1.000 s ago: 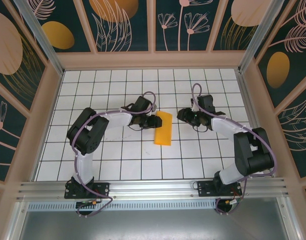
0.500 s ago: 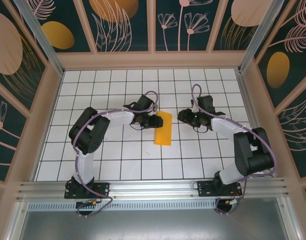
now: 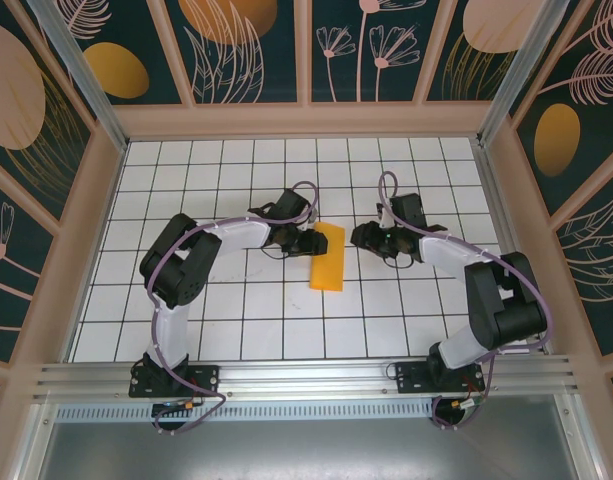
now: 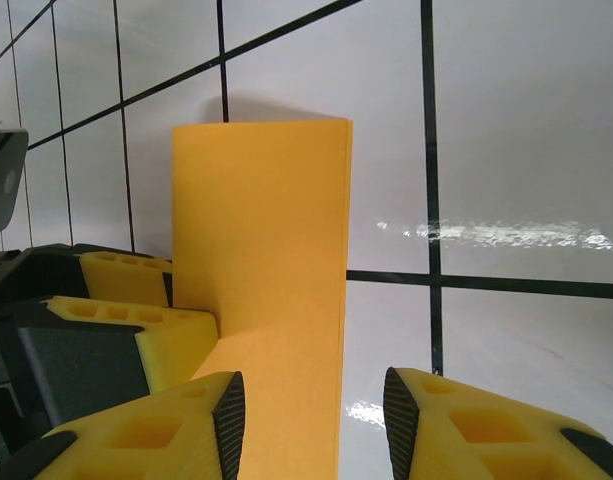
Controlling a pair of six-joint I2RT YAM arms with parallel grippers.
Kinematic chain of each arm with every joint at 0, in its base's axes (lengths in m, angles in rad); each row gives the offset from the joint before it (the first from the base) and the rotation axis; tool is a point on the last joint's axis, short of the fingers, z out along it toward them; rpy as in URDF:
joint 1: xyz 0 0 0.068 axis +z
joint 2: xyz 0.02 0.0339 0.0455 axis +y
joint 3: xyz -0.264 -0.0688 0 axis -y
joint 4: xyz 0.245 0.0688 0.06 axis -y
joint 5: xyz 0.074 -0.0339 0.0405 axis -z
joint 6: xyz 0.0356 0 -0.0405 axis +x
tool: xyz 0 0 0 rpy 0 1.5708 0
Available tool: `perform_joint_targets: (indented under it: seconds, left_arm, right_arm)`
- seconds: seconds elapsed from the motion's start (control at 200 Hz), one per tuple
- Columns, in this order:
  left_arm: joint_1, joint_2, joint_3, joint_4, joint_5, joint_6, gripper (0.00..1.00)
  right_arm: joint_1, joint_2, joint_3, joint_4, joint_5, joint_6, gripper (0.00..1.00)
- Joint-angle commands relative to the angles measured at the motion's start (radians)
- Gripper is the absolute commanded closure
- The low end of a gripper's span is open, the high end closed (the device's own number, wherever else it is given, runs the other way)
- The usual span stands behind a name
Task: Fold a paper plane with a square sheet of paper (fold left side to right side)
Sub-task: First fold in half a square sheet of paper at the center of the table, then hold the square sheet of paper at the center of the table.
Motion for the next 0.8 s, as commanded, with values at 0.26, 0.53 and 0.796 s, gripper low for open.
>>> perform_joint_targets:
  seconds: [0.26,0.53,0.796]
  left_arm:
    - [-0.022,0.088,-0.001,-0.048,-0.062,0.035,0.51]
    - [-0.022,0.090,-0.001,-0.048,-0.062,0.034,0.50]
    - [-0.024,0.096,0.002,-0.048,-0.062,0.032,0.50]
  right_arm:
    - [0.043,0.050,0.010,0.032,-0.025,0.024,0.57]
    - [0.087,0.118,0.018,0.088,-0.070,0.070,0.72]
    - [0.103,0.157,0.038,0.085,-0.054,0.079,0.78]
